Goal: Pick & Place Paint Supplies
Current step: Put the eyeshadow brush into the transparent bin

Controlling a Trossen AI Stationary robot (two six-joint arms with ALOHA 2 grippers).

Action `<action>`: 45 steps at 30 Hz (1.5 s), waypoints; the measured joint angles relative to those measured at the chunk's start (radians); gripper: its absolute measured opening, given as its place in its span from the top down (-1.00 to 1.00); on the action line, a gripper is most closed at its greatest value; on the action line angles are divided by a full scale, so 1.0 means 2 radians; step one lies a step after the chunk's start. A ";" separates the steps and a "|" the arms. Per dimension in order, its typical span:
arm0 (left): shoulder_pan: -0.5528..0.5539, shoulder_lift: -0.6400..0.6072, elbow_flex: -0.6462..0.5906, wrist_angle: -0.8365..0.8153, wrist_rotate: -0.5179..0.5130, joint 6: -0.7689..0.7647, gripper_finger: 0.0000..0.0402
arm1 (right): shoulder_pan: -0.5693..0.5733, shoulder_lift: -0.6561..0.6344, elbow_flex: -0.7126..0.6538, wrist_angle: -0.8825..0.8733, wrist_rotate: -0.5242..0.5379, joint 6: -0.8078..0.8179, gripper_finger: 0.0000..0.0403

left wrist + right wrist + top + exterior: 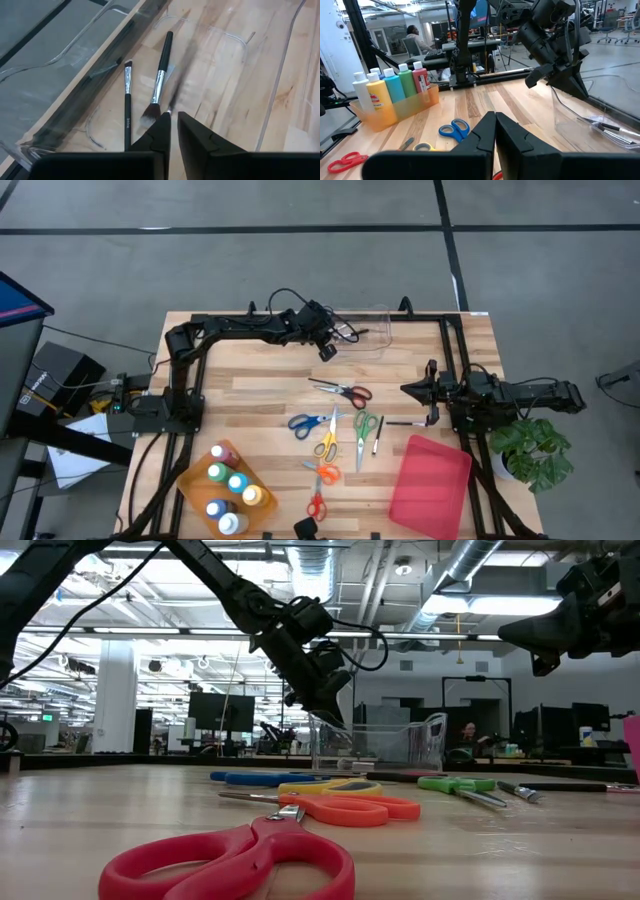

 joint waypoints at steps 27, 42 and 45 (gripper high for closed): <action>-0.112 -0.388 -0.060 0.080 -0.004 0.091 0.99 | 0.000 0.000 0.000 0.000 0.000 0.000 0.96; -0.122 -0.770 -0.401 0.151 -0.057 0.034 1.00 | 0.000 0.000 0.000 0.000 0.000 0.000 0.96; -0.122 -0.816 -0.442 0.155 -0.058 0.019 1.00 | 0.000 0.000 0.000 0.000 0.000 0.000 0.96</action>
